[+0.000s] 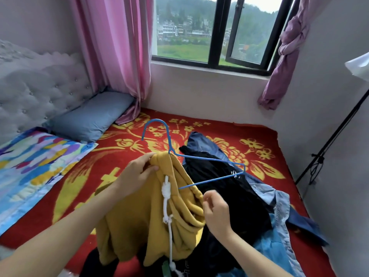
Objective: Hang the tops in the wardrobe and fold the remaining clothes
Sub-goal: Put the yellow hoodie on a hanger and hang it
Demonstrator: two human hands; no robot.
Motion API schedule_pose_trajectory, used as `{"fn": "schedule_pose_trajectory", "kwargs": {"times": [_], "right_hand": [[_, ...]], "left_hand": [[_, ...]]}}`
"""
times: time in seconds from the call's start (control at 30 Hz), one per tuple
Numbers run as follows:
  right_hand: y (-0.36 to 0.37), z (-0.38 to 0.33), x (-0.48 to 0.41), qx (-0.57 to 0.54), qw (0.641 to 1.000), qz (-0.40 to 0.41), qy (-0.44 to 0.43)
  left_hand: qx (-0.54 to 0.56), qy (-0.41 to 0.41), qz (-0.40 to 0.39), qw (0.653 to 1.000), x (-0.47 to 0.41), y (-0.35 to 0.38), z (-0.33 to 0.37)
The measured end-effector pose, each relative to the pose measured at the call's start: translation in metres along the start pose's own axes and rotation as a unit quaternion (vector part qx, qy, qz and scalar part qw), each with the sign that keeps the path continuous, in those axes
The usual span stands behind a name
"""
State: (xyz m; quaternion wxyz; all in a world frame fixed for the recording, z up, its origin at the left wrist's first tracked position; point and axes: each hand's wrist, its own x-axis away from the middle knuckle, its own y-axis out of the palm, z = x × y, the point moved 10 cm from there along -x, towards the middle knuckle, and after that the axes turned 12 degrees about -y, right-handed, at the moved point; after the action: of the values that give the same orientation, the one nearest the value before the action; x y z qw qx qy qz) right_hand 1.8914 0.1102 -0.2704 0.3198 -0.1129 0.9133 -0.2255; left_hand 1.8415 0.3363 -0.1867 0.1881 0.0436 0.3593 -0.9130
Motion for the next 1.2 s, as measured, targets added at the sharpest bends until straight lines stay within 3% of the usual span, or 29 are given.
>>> {"fn": "schedule_pose_trajectory", "kwargs": {"times": [0.1, 0.2, 0.33, 0.47, 0.57, 0.67, 0.77, 0.83, 0.9, 0.97, 1.2], "right_hand": [[0.028, 0.012, 0.002, -0.048, 0.992, -0.105, 0.049], [0.053, 0.009, -0.007, -0.145, 0.968, -0.171, 0.113], [0.079, 0.005, -0.012, -0.189, 0.943, -0.222, 0.160], [0.092, -0.022, -0.010, -0.196, 0.945, -0.236, 0.111], [0.111, -0.034, -0.003, -0.218, 0.927, -0.290, 0.093], [0.122, -0.022, 0.013, -0.131, 0.893, -0.417, 0.103], [0.108, -0.010, 0.009, 0.055, 0.863, -0.502, -0.008], [0.084, -0.015, -0.012, 0.194, 0.844, -0.481, -0.134], [0.048, -0.037, -0.036, 0.282, 0.839, -0.376, -0.275], [0.010, -0.058, -0.049, 0.320, 0.828, -0.285, -0.362], [-0.033, -0.094, -0.070, 0.353, 0.807, -0.216, -0.421]], "left_hand": [[0.042, -0.006, 0.006, 0.999, 0.000, -0.014, 0.006], [0.087, 0.002, -0.002, 0.996, 0.003, -0.024, 0.016], [0.144, 0.010, 0.003, 0.989, 0.005, -0.038, 0.023], [0.170, 0.005, 0.019, 0.985, -0.001, -0.050, 0.027], [0.169, 0.000, 0.052, 0.984, -0.006, -0.066, 0.026], [0.183, -0.003, 0.091, 0.979, -0.008, -0.086, 0.019], [0.180, -0.015, 0.091, 0.979, -0.009, -0.099, 0.004], [0.175, -0.036, 0.085, 0.980, -0.006, -0.106, -0.017], [0.170, -0.056, 0.085, 0.980, 0.002, -0.116, -0.041], [0.140, -0.071, 0.075, 0.985, 0.011, -0.120, -0.056], [0.063, -0.073, 0.028, 0.995, 0.010, -0.102, -0.062]]}}
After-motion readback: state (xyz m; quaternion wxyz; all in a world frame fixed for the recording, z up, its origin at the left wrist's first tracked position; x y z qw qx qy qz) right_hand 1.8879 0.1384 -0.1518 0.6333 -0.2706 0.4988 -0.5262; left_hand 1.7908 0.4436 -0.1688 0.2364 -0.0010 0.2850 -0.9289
